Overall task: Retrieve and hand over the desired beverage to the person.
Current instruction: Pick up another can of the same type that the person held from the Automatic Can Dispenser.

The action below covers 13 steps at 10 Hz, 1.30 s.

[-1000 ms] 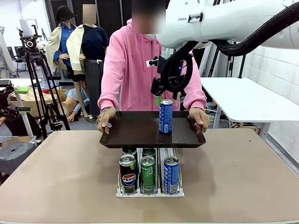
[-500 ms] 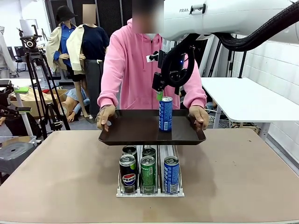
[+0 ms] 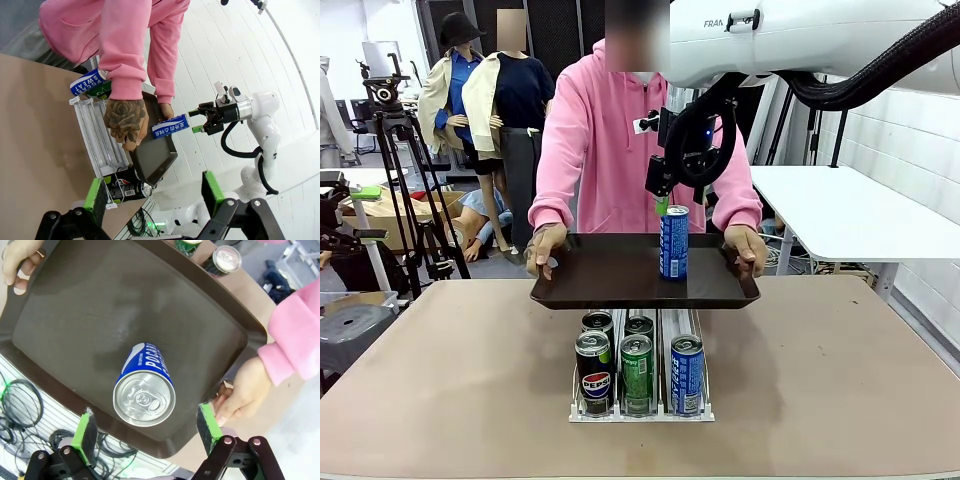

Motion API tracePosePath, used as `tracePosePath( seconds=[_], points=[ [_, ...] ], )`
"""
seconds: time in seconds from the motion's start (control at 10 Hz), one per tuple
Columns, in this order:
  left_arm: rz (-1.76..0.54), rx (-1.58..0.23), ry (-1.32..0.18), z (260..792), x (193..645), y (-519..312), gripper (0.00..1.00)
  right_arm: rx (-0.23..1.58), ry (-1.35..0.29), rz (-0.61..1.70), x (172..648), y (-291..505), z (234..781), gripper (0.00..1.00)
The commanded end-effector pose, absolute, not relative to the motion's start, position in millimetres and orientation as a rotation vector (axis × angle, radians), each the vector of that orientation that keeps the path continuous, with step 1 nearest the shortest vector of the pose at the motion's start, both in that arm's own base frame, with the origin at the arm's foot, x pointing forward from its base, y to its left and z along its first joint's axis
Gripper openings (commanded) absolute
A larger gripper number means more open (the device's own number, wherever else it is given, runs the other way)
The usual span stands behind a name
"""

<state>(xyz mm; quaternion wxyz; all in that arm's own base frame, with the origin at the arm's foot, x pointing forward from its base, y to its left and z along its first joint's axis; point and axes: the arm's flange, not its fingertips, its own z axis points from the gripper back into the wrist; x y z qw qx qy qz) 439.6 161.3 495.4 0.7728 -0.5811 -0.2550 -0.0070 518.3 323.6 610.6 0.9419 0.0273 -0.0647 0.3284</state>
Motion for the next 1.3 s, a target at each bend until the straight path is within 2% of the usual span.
tracePosePath(
  seconds=[0.0,1.1,1.2],
  points=[
    [-0.020,-1.267,-0.553,495.9,436.9,161.7,1.00,0.068,-0.140,0.665,519.7,323.1,608.8,1.00],
    [-0.020,-1.267,-0.553,495.9,436.9,161.7,1.00,0.056,-0.132,0.670,518.3,323.6,610.6,1.00],
    [-0.020,-1.267,-0.553,495.9,436.9,161.7,1.00,0.117,-0.167,0.637,515.1,318.2,622.7,1.00]
  ],
)
